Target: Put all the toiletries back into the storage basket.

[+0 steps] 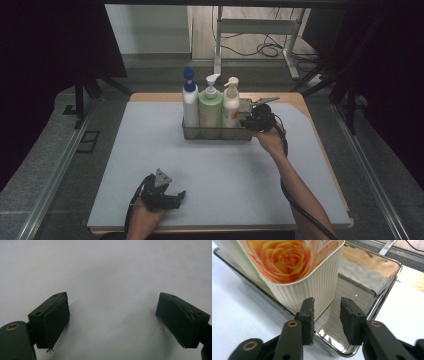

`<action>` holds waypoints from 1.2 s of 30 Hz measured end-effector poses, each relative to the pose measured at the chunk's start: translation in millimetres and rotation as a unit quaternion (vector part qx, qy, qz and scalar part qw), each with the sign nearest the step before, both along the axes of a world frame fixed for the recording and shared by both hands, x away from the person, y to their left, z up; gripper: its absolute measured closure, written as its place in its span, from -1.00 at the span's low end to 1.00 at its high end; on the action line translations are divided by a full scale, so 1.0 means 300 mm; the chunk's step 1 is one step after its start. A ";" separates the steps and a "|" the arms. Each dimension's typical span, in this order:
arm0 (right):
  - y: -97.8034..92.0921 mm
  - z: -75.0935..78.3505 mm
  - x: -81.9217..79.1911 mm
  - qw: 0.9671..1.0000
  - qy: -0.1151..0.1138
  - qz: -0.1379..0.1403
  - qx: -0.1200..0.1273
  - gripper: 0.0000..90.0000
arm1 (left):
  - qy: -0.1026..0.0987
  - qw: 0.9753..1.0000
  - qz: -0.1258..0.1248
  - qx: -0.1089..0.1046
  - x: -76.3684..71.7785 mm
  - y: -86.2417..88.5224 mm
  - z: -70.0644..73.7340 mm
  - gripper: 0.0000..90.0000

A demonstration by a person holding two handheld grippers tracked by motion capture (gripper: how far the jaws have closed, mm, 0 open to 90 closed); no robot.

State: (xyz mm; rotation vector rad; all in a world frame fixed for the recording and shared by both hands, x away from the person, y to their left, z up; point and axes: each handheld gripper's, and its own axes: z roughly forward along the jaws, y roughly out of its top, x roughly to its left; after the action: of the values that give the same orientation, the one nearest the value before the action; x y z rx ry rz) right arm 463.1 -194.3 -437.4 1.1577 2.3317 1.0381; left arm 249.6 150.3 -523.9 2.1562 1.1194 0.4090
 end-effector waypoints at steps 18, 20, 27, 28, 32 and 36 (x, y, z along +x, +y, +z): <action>-0.017 0.028 -0.054 1.000 -0.017 0.020 -0.001 -0.29 | -0.001 1.000 0.000 0.000 0.000 0.000 0.000 -0.74; -0.017 0.032 -0.063 1.000 -0.019 0.022 -0.001 -0.33 | 0.000 1.000 0.000 0.000 0.000 0.000 0.000 -0.75; -0.022 0.042 -0.093 0.999 -0.027 0.038 -0.005 -0.45 | -0.001 1.000 0.001 -0.001 -0.001 -0.001 0.000 -0.74; -0.023 0.043 -0.098 0.999 -0.028 0.038 -0.006 -0.45 | -0.001 1.000 0.001 -0.001 -0.001 -0.001 0.000 -0.75; -0.028 0.046 -0.116 0.999 -0.030 0.043 -0.007 -0.48 | -0.001 1.000 0.001 -0.001 -0.001 -0.001 0.000 -0.75; -0.033 0.051 -0.135 0.998 -0.032 0.049 -0.009 -0.51 | -0.001 1.000 0.001 -0.001 -0.001 -0.001 0.000 -0.74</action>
State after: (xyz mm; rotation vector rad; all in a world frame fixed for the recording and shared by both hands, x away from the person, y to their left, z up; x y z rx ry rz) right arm 422.7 -204.2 -422.0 0.9966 2.3635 1.0701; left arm 249.3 150.0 -524.1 2.1523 1.1202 0.4101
